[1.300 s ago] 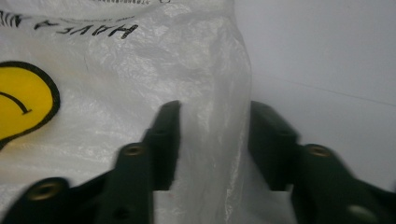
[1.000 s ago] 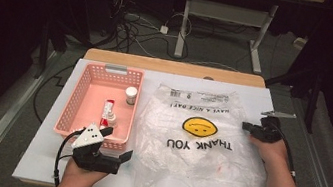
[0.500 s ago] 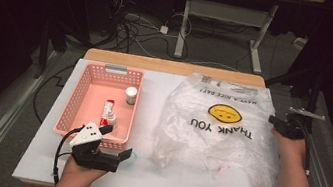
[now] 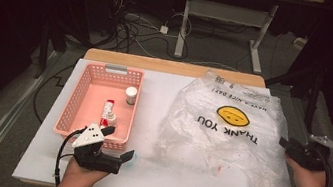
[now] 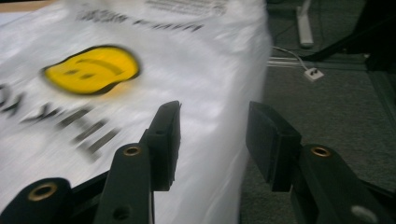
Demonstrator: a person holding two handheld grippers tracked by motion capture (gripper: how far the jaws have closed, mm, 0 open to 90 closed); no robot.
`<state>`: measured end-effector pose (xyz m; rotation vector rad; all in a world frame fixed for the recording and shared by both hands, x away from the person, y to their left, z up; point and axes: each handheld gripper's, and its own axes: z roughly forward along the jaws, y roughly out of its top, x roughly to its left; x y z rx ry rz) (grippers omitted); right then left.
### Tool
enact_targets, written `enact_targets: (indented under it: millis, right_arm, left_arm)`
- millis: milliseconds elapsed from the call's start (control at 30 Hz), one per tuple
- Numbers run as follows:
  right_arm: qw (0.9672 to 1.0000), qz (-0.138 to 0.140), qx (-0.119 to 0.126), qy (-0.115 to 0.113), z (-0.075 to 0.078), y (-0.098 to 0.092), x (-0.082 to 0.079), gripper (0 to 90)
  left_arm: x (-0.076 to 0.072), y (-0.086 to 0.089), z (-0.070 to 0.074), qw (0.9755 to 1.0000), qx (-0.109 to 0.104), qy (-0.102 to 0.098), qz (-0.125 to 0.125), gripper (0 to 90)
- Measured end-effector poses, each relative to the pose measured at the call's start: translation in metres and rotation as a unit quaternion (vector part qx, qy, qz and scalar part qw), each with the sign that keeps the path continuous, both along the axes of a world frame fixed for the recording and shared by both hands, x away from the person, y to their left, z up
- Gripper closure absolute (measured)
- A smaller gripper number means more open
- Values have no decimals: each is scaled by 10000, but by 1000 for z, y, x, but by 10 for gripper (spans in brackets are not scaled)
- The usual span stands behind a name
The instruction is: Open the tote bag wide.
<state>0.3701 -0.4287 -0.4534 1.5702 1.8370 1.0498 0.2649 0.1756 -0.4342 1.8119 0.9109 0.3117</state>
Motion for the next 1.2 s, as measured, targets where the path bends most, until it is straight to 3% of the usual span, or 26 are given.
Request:
enact_targets:
  millis: [200, 367, 467, 600, 700, 733, 767, 800, 833, 867, 900, 1000, 1200]
  right_arm:
    - [9989, 423, -156, -133, 8, 24, -60, 541]
    - [9970, 655, 121, -387, 14, 38, -103, 428]
    - [9948, 858, 443, -318, 12, 48, -116, 308]
    - [9955, 859, 380, -110, 5, 53, -127, 306]
    - [9961, 869, 127, -29, 0, 58, -137, 424]
    - [9950, 981, 154, 60, -1, 58, -137, 560]
    - [9950, 981, 154, 60, -1, 58, -137, 560]
    - [9947, 1019, 113, 90, -2, 59, -137, 641]
    - [9934, 1128, -39, 212, -6, 63, -136, 830]
    - [9934, 1128, -39, 212, -6, 63, -136, 830]
    - [9927, 1178, -87, 251, -8, 66, -135, 891]
    - [9903, 1356, -178, 260, -8, 78, -133, 900]
    - [9822, 1839, -334, 168, -6, 111, -130, 900]
  left_arm:
    - [-3, 3, 1, 10000, -12, -69, 13, 0]
    - [-2, -1, -2, 10000, 27, -37, -35, 0]
    - [-2, -4, -2, 9999, 64, -47, -85, 0]
    - [-4, -8, -4, 9998, 91, -31, -147, 0]
    - [-4, -11, -5, 9997, 104, -31, -202, 0]
    - [-4, -12, -5, 9997, 103, -24, -211, 0]
    - [-4, -13, -5, 9997, 100, -19, -216, 0]
    - [-5, -13, -5, 9997, 87, -29, -220, 0]
    - [-6, -14, -4, 9997, 86, -54, -230, 0]
    - [-6, -14, -3, 9996, 97, -82, -233, 0]
    - [-6, -14, -3, 9996, 104, -105, -233, 0]
    - [-5, -11, -2, 9998, 46, -104, -187, 0]
    - [-2, -5, -2, 9999, -2, -101, -75, 0]
